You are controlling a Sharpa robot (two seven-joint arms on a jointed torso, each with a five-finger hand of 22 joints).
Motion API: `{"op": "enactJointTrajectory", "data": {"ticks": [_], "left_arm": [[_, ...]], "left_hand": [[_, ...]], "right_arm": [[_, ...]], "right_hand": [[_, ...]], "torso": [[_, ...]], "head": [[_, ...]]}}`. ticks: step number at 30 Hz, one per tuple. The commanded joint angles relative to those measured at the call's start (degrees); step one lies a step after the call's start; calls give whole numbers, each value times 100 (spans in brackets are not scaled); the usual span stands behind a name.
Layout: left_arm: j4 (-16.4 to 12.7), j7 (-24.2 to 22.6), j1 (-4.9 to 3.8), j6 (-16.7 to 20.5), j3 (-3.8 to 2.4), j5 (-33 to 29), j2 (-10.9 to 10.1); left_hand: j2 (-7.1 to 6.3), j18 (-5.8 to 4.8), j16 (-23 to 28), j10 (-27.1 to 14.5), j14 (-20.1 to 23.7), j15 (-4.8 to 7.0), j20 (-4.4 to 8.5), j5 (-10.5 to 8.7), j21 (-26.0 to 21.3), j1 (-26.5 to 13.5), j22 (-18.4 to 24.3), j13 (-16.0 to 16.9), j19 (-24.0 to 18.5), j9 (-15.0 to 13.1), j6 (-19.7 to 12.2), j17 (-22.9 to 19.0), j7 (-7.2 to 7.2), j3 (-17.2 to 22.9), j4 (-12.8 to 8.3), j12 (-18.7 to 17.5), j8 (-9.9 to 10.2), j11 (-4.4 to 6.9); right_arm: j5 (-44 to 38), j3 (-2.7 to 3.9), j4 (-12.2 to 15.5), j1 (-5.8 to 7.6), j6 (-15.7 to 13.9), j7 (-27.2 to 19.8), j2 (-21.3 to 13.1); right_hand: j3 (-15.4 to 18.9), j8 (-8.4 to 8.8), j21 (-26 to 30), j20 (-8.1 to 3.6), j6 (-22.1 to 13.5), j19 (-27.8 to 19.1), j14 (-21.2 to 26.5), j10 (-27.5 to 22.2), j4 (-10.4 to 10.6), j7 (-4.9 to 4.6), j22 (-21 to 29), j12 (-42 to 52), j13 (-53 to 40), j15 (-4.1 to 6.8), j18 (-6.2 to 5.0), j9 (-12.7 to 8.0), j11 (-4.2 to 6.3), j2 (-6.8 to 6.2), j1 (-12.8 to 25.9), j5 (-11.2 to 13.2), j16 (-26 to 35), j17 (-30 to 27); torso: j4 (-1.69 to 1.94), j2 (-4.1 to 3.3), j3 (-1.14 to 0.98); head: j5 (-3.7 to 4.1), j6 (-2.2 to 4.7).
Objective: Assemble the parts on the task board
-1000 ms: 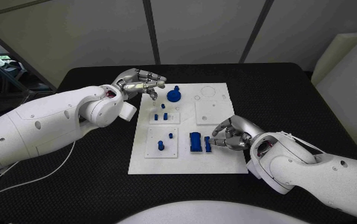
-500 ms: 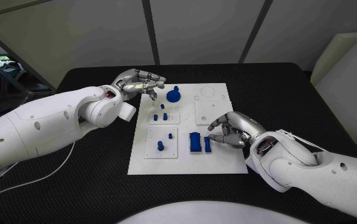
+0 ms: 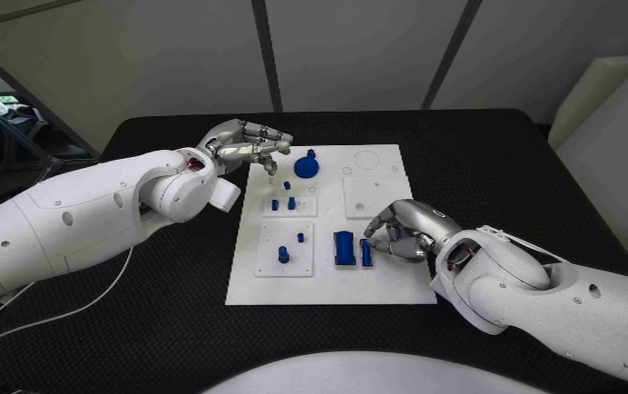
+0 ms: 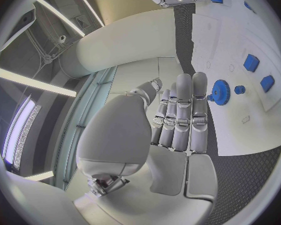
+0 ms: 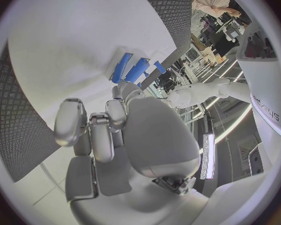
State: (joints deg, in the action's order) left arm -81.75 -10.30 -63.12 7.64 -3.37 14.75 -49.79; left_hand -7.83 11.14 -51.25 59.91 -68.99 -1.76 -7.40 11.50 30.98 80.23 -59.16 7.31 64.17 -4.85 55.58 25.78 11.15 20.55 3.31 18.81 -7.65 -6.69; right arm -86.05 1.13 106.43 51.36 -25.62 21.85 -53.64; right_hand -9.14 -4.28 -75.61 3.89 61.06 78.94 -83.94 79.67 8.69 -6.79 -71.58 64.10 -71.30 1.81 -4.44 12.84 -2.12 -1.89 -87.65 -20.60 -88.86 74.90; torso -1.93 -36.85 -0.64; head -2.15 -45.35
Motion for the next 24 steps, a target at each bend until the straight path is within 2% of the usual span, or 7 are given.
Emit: {"op": "enactJointTrajectory", "data": {"ticks": [1, 14, 19, 22, 24], "left_arm": [[2, -16, -7, -65, -3, -18, 6], [2, -6, -6, -65, -3, -18, 0], [2, -3, -6, -65, -3, -18, -1], [3, 3, -6, -68, -3, -18, -1], [4, 8, -6, -71, -3, -18, 0]], "left_hand": [[60, -65, 0, -30, 19, -10, -10, 21, -28, -1, 5, 5, 22, 7, -49, -7, 5, -28, 0, 31, -22, -1], [68, -65, -1, -32, 19, -10, -10, 22, -29, 6, 6, 6, 23, 7, -50, -10, 5, -24, -2, 35, -24, 0], [68, -65, -1, -32, 19, -10, -10, 22, -29, 6, 6, 6, 23, 7, -50, -10, 5, -24, -2, 35, -24, 0], [68, -65, -1, -32, 19, -10, -10, 22, -29, 6, 6, 6, 23, 7, -50, -10, 5, -24, -2, 35, -24, 0], [68, -65, -1, -32, 19, -10, -10, 22, -29, 6, 6, 6, 23, 7, -50, -10, 5, -24, -2, 35, -24, 0]], "right_arm": [[-92, -2, -8, 3, 264, 54, 15], [-137, -4, -73, 0, 365, 100, 70], [-216, -5, -119, -1, 308, 142, 95], [-286, -5, -151, -1, 148, 150, 124], [-314, -5, -170, -1, 14, 137, 147]], "right_hand": [[-56, 38, -34, 16, 58, 5, -564, 35, -3, -2, -10, 29, 7, 39, 7, -21, 41, -79, 74, -17, -9, 1331], [-313, -25, -60, -18, 329, 24, -572, 78, -48, 78, -49, 85, -26, 84, 13, -104, 101, -147, 213, 88, -29, 1365], [-343, -27, -59, -26, 357, 23, -572, 81, -56, 87, -50, 83, -24, 92, 13, -119, 109, -163, 251, 135, -28, 1364], [-363, 12, -56, -30, 314, 22, -571, 83, -55, 74, -48, 81, -22, 90, 14, -158, 101, -206, 318, 247, -26, 1361], [-372, 73, -42, -11, 94, 12, -568, 69, -40, 6, -34, 55, -3, 57, 16, -245, 50, -271, 392, 464, -17, 1347]], "torso": [[-1, 5, 2], [1, 6, 6], [-1, 4, 6], [-6, 5, 3], [-5, 4, 3]], "head": [[-1, -12], [-17, -51], [-18, -53], [-22, -51], [-22, -50]]}}
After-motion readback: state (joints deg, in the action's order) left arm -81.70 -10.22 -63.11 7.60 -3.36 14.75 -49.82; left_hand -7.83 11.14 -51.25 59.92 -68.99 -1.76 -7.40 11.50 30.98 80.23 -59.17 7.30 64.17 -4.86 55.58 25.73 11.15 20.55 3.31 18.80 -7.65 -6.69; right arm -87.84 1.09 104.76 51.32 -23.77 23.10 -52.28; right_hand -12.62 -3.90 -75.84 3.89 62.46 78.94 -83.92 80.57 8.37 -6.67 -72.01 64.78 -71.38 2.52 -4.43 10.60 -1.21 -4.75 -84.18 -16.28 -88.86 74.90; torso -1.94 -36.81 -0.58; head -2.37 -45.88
